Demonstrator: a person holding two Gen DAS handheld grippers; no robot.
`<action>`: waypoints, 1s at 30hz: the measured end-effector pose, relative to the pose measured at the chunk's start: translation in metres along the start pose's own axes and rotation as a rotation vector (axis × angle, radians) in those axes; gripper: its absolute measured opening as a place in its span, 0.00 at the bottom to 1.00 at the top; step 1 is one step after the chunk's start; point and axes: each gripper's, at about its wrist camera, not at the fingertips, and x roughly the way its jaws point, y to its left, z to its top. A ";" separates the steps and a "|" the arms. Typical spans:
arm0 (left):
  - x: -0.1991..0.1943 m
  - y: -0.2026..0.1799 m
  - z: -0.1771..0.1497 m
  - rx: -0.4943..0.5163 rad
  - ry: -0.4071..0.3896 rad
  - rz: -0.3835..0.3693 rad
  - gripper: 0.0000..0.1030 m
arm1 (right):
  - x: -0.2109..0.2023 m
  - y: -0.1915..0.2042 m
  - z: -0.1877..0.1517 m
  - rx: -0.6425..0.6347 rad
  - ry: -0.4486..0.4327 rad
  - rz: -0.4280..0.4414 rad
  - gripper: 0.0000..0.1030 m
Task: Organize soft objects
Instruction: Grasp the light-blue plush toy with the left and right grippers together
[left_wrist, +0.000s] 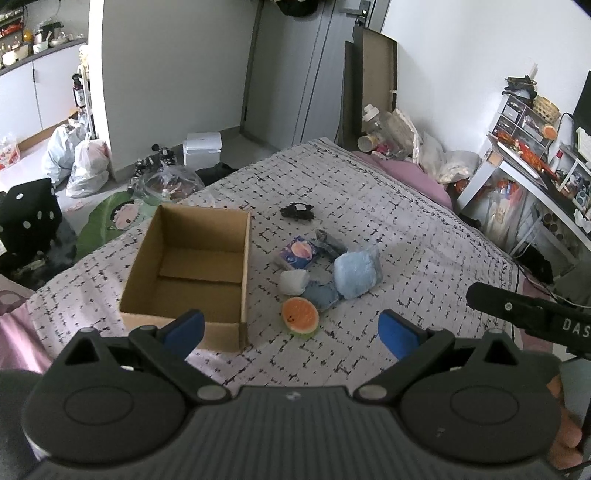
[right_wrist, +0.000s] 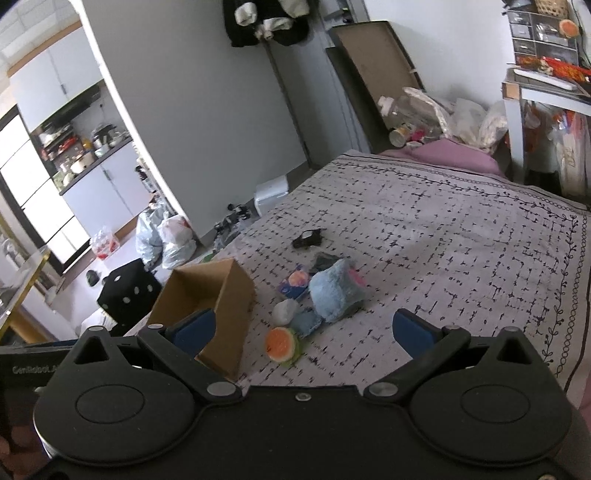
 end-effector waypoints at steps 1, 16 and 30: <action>0.004 -0.001 0.003 -0.002 0.005 -0.004 0.97 | 0.003 -0.003 0.002 0.010 0.002 -0.002 1.00; 0.074 -0.024 0.033 0.046 0.024 -0.049 0.95 | 0.061 -0.062 0.008 0.231 -0.017 -0.026 0.89; 0.145 -0.036 0.055 -0.020 0.081 -0.057 0.80 | 0.089 -0.083 0.014 0.315 -0.084 0.056 0.85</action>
